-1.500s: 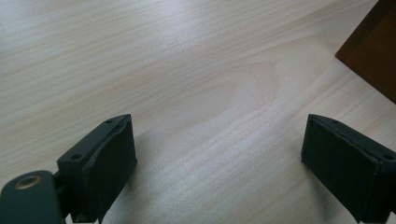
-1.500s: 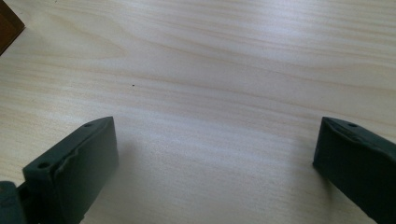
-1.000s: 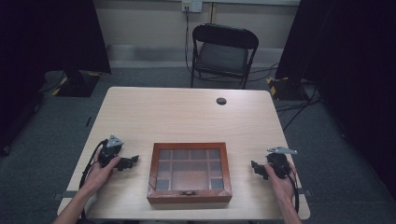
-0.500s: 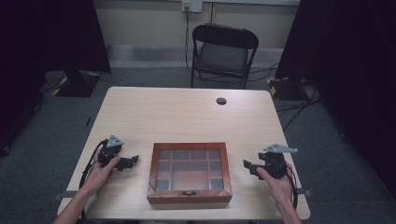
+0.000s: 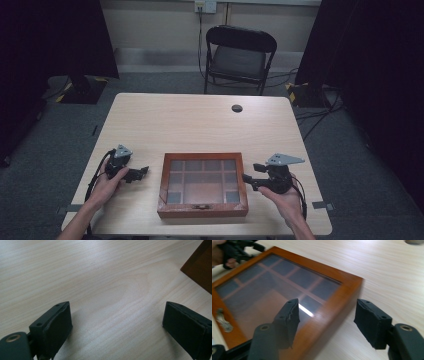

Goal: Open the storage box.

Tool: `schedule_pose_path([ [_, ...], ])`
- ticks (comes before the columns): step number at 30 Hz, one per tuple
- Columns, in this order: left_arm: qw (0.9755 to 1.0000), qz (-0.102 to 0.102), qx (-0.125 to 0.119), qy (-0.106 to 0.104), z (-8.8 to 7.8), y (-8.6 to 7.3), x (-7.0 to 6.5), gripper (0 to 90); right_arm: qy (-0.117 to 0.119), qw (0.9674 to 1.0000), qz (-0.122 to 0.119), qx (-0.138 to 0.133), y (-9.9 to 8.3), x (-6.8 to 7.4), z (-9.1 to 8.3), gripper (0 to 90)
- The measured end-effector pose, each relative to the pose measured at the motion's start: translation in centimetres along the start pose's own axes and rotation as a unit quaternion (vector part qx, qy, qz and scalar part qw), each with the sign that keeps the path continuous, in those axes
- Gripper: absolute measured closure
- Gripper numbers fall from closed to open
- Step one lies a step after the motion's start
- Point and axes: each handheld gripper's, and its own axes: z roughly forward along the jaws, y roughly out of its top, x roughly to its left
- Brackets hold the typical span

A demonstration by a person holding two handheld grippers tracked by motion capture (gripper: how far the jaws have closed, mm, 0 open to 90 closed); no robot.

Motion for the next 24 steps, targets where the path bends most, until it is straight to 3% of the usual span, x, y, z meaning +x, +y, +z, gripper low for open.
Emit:
schedule_pose_path([
  [4, 1.0000, 0.000, 0.000, 0.000, 0.0, 0.0, 0.0, 7.9, 0.028, 0.9994, -0.022, 0.002, 1.2, 1.8, 0.8, 40.0],
  [12, 1.0000, -0.004, -0.003, 0.000, 0.0, 0.0, -0.1, 7.9, 0.082, 0.9943, -0.066, 0.020, 3.3, 4.6, 2.7, 45.6],
  [18, 1.0000, -0.001, -0.001, 0.001, 0.0, 0.0, 0.0, 7.9, 0.118, 0.9903, -0.070, 0.021, 3.1, 5.9, 3.6, 50.0],
  [24, 1.0000, -0.004, -0.003, 0.001, 0.0, 0.0, -0.1, 7.9, 0.148, 0.9836, -0.093, 0.044, 2.4, 7.4, 4.3, 59.8],
])
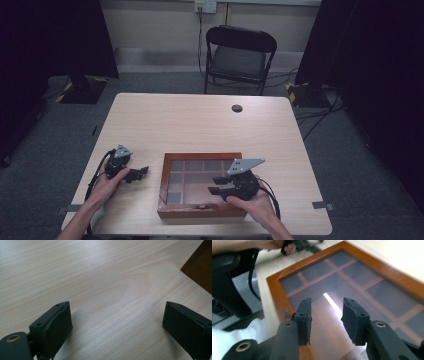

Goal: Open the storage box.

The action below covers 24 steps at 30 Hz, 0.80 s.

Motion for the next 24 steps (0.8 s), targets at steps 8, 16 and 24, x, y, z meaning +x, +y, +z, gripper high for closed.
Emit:
schedule_pose_path([
  [8, 1.0000, 0.000, 0.000, -0.001, 0.0, 0.0, 0.0, 7.9, 0.039, 0.9990, -0.008, 0.022, -1.0, 1.1, 0.8, 71.2],
  [16, 1.0000, 0.002, 0.002, 0.000, 0.0, 0.0, 0.0, 7.9, 0.072, 0.9964, -0.026, 0.035, -1.5, 2.0, 1.7, 77.9],
  [24, 1.0000, 0.002, 0.005, -0.001, 0.0, 0.1, 0.1, 8.5, 0.084, 0.9948, -0.037, 0.045, -1.6, 2.0, 2.3, 79.3],
])
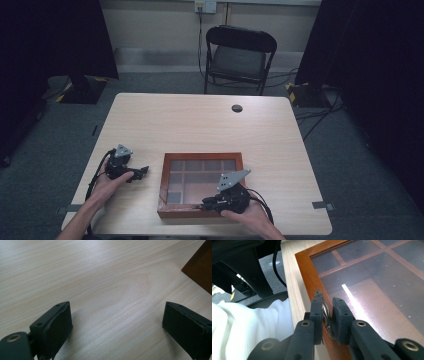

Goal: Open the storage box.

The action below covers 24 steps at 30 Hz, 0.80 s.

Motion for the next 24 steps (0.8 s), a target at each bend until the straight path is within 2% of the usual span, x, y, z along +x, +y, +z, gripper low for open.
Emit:
schedule_pose_path([
  [5, 1.0000, -0.003, -0.002, -0.003, -0.2, 0.1, -0.1, 16.2, -0.002, 0.9999, -0.011, 0.003, 0.2, 0.2, 0.2, 79.9],
  [8, 1.0000, 0.005, 0.003, -0.006, -0.3, 0.1, -0.3, 19.3, 0.005, 1.0000, -0.008, 0.002, 0.2, 0.1, 0.2, 81.0],
  [9, 0.9999, 0.001, 0.001, -0.012, -0.3, 0.2, -0.4, 19.1, 0.005, 0.9999, -0.010, 0.004, 0.3, 0.1, 0.2, 81.1],
  [10, 0.9999, 0.010, 0.006, -0.012, -0.4, 0.2, -0.4, 19.1, 0.004, 0.9999, -0.012, 0.005, 0.3, 0.1, 0.2, 81.2],
  [13, 0.9998, 0.013, 0.006, -0.015, -0.4, 0.3, -0.6, 19.2, 0.005, 0.9999, -0.014, 0.008, 0.4, 0.1, 0.2, 81.3],
  [15, 0.9998, 0.015, -0.001, -0.012, -0.7, 0.4, -0.7, 19.1, 0.011, 0.9999, -0.010, 0.009, 0.5, -0.1, 0.2, 81.4],
  [19, 0.9995, 0.010, -0.012, -0.027, -1.0, 0.5, -1.1, 19.4, 0.008, 0.9998, -0.011, 0.011, 0.5, 0.0, 0.2, 81.5],
  [24, 0.9989, 0.022, -0.022, -0.035, -1.4, 0.8, -1.4, 19.7, 0.005, 0.9998, -0.015, 0.014, 0.6, 0.1, 0.2, 81.7],
])
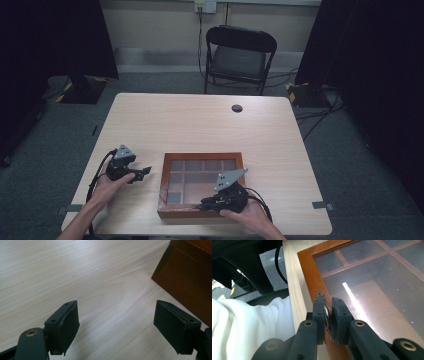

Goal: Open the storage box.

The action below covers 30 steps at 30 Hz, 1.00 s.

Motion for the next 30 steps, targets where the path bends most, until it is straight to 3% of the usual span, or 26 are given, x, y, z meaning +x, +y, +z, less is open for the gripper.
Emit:
schedule_pose_path([
  [6, 0.9999, 0.000, -0.007, -0.009, -0.3, 0.2, -0.3, 19.6, -0.002, 0.9999, -0.002, -0.011, 0.3, 0.2, -0.4, 81.9],
  [14, 0.9992, -0.009, -0.012, -0.037, -0.7, 0.5, -0.6, 17.5, 0.000, 0.9997, 0.000, -0.024, 1.0, 0.2, -1.3, 82.1],
  [20, 0.9982, 0.002, -0.022, -0.056, -1.0, 0.8, -1.1, 17.4, 0.002, 0.9995, 0.001, -0.032, 1.9, 0.1, -2.1, 82.4],
  [30, 0.9971, 0.010, -0.032, -0.068, -1.4, 1.3, -1.8, 17.1, -0.005, 0.9993, -0.005, -0.037, 3.7, 0.0, -3.5, 82.4],
])
